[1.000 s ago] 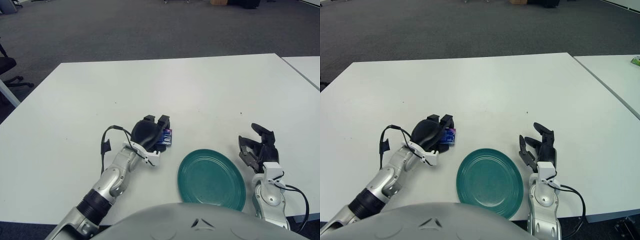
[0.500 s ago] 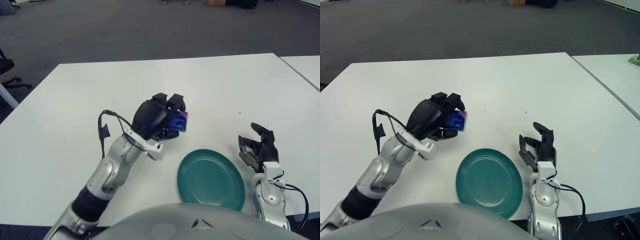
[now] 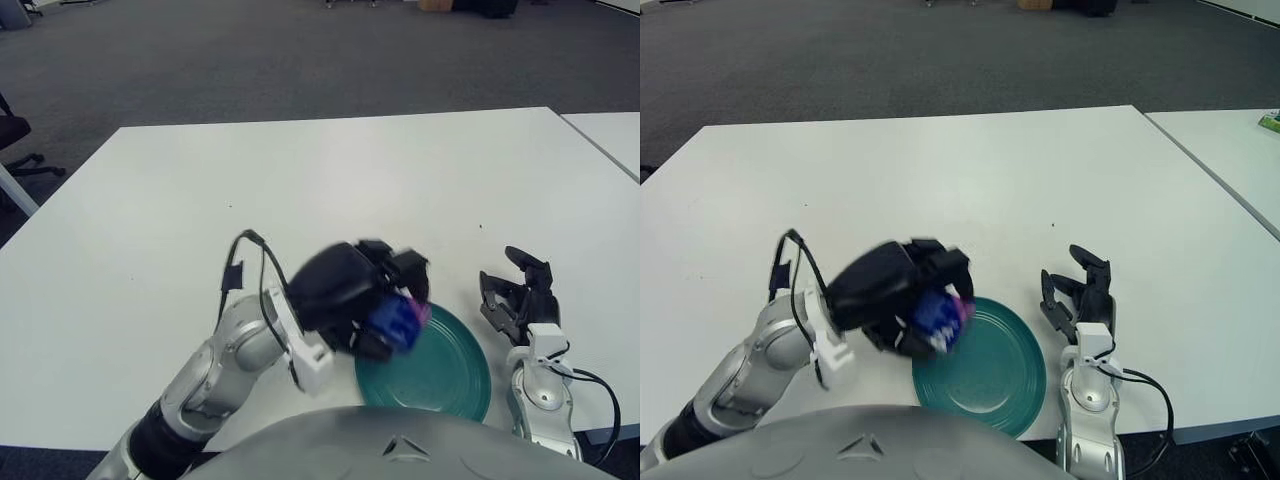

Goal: Put the gum into the plate.

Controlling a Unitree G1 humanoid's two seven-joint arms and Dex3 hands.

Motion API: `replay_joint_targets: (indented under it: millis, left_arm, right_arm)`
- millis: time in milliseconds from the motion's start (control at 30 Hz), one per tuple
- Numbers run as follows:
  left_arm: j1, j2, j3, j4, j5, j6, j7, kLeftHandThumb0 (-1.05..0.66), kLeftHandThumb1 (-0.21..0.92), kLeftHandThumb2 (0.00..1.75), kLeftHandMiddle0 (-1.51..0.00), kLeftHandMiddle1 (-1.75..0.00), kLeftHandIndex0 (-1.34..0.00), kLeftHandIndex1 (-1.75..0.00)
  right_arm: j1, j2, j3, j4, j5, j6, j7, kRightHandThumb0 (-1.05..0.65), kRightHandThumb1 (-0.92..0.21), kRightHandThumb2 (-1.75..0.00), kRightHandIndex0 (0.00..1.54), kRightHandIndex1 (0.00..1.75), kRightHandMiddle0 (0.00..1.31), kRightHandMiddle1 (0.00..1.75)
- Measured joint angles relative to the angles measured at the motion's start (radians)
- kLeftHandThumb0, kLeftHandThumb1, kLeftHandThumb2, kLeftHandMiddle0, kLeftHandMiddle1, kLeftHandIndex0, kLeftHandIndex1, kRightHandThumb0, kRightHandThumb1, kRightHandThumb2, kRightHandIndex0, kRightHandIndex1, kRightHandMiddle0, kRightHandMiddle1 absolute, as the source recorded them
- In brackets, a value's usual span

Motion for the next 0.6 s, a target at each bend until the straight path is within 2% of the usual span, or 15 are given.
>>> replay_joint_targets:
  millis: [167, 600]
  left_arm:
    - [-0.008, 0.012, -0.017, 0.001, -0.018, 0.010, -0.047, -0.46, 0.34, 1.28, -1.10, -1.75, -0.58, -1.75]
    - [-0.090, 0.034, -0.143, 0.133, 0.022, -0.046, -0.094, -0.44, 0.40, 1.21, -1.09, -1.75, -0.54, -1.75]
  right_arm:
    - [0.001, 0.003, 0.012, -0.011, -0.016, 0.017, -0.005, -0.42, -0.84, -0.56, 0.43, 0.99, 0.00, 0.87]
    - [0.001, 0.013, 0.037, -0.046, -0.020, 0.068, -0.021, -0.44, -0.84, -0.55, 0.40, 0.98, 0.00, 0.85]
